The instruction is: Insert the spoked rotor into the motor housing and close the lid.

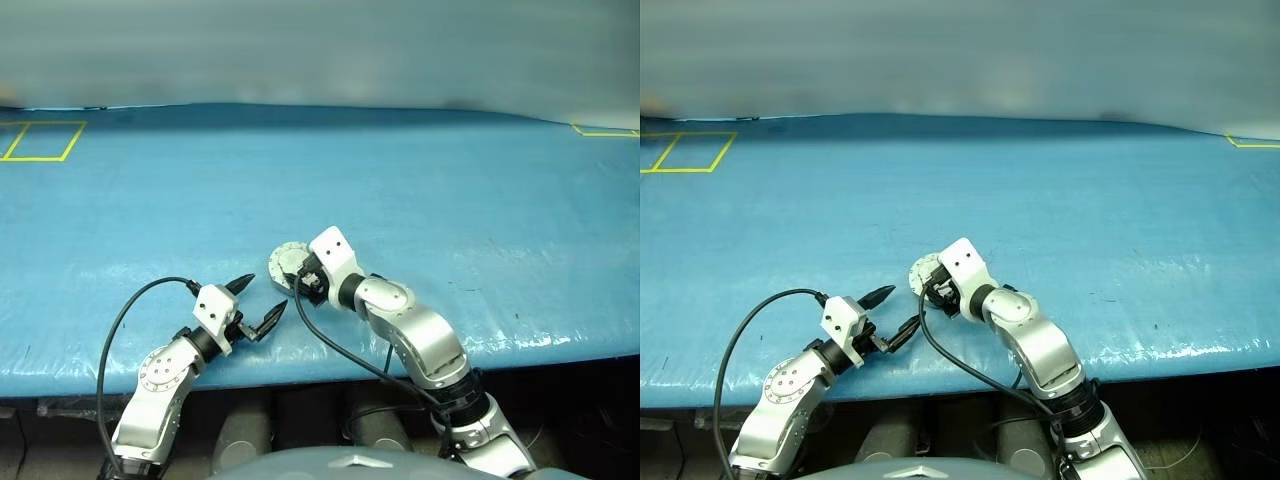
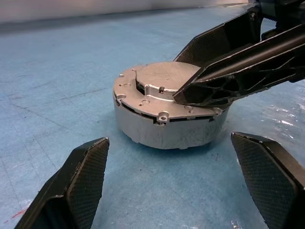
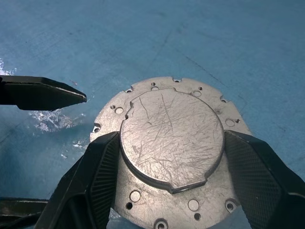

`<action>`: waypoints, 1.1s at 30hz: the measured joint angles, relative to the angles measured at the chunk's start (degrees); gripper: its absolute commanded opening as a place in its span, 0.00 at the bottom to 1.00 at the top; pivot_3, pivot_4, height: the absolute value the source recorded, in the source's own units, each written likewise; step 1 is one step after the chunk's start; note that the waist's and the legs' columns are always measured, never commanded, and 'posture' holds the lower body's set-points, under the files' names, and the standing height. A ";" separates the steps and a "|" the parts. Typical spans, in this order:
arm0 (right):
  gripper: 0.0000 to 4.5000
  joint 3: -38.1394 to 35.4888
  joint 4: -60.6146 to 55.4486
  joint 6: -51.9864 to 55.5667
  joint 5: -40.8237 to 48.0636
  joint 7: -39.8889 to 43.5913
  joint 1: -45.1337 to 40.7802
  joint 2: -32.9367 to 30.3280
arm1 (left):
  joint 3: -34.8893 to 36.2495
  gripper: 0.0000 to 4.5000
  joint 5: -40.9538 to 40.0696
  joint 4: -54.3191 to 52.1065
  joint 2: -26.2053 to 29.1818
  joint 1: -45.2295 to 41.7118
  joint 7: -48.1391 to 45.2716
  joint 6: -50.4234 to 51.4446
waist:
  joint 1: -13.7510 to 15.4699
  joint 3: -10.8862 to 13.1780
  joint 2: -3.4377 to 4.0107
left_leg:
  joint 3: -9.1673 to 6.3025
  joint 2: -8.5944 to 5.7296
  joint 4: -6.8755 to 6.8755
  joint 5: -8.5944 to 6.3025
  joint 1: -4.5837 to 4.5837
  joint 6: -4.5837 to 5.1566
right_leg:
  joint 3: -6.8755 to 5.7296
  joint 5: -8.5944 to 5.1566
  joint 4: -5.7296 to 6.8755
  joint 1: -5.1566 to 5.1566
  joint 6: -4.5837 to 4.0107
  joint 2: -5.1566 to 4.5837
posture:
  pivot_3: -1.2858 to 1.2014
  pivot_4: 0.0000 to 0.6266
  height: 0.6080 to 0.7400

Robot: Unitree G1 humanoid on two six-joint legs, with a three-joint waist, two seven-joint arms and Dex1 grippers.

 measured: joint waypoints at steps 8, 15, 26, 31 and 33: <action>0.68 0.34 0.00 -0.23 -0.40 -0.75 0.59 0.63 | 0.02 1.00 0.16 0.00 0.01 -0.02 -0.09 -0.20 | -0.02 0.00 0.00 | 0.00 0.00 -0.01 0.00 0.00 0.00 | 0.00 0.00 -0.01 -0.02 0.00 -0.01 | 0.52 0.24 1.00; 0.68 1.34 0.81 -1.50 -0.92 0.17 -0.28 -0.84 | 0.02 1.00 0.17 0.00 -0.04 -0.08 -0.31 -0.22 | -0.07 0.00 0.00 | 0.00 0.00 0.00 -0.01 0.05 -0.01 | -0.01 0.00 -0.02 -0.04 0.00 -0.03 | 0.52 0.24 1.00; 0.68 1.34 2.43 -3.42 -1.00 0.27 -0.68 -1.27 | 0.02 0.78 0.04 0.00 -0.08 -0.38 -0.70 -0.13 | -0.23 -0.01 0.00 | -0.01 0.03 0.01 -0.01 0.13 -0.01 | -0.02 0.00 -0.01 -0.03 0.00 -0.07 | 0.52 0.24 1.00; 0.68 0.86 2.76 -3.29 -0.90 0.17 -0.77 -0.67 | 0.03 0.41 -0.35 0.00 -0.02 -0.76 -0.80 0.05 | -0.23 -0.01 0.00 | -0.01 0.04 0.01 -0.01 0.13 -0.01 | -0.02 0.00 -0.01 -0.03 0.00 -0.08 | 0.52 0.24 1.00; 0.68 0.45 3.02 -2.94 -0.84 -0.01 -0.81 -0.16 | 0.04 0.26 -0.38 0.00 -0.01 -0.85 -0.82 0.08 | -0.24 -0.01 0.00 | -0.01 0.05 0.01 -0.01 0.13 -0.01 | -0.02 0.00 -0.01 -0.03 0.00 -0.08 | 0.52 0.24 1.00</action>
